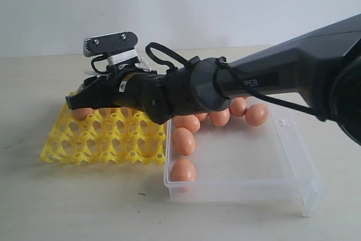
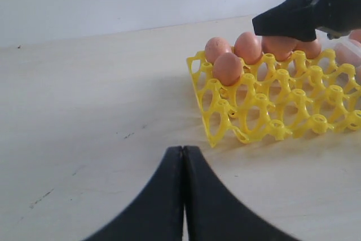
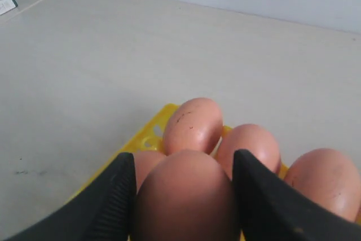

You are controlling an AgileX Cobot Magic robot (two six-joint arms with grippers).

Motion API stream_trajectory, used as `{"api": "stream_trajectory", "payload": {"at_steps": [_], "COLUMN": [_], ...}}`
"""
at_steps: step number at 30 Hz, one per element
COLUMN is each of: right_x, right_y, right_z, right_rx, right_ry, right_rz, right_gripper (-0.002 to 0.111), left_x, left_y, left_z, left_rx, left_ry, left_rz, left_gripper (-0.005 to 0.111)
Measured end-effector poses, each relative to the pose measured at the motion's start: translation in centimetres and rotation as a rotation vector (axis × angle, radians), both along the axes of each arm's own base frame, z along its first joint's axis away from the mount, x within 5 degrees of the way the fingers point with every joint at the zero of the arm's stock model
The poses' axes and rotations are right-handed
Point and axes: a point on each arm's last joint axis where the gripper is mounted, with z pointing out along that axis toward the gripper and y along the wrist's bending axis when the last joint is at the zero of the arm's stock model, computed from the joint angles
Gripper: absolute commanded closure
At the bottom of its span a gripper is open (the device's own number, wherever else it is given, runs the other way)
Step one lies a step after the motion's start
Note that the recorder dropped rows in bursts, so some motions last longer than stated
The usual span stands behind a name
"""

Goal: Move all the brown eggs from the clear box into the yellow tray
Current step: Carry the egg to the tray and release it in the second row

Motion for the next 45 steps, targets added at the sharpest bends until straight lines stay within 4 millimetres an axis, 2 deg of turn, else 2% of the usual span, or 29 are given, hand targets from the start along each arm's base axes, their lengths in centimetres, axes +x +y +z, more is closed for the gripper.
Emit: {"api": "stream_trajectory", "payload": {"at_steps": [8,21,29,33,39,42,45], "right_x": [0.2,1.0,1.0,0.9,0.9,1.0,1.0], "right_y": [0.2,1.1,1.1,1.1,1.1,1.1,1.1], "right_z": [-1.7,-0.8,-2.6,-3.3,-3.4,-3.3,-3.0], "right_rx": [0.012,0.045,0.019,0.000,-0.002,0.002,0.013], "right_ry": [0.050,0.023,0.053,0.073,0.075,0.071,0.058], "right_rz": [-0.022,-0.022,-0.024,-0.022,-0.021,-0.022,-0.024], "right_gripper": [0.108,0.108,0.107,0.094,0.059,0.052,0.052], "left_x": [0.0,0.0,0.0,0.0,0.0,0.0,0.0], "left_y": [0.0,0.0,0.0,0.0,0.0,0.0,0.0], "left_z": [0.0,0.0,0.0,0.0,0.0,0.0,0.0], "left_rx": [0.000,0.000,0.000,0.000,0.000,0.000,0.000], "left_ry": [0.000,0.000,0.000,0.000,0.000,0.000,0.000], "left_rz": [0.000,0.000,0.000,0.000,0.000,0.000,0.000], "left_gripper": [0.107,0.107,0.107,0.107,0.107,0.107,0.107]}}
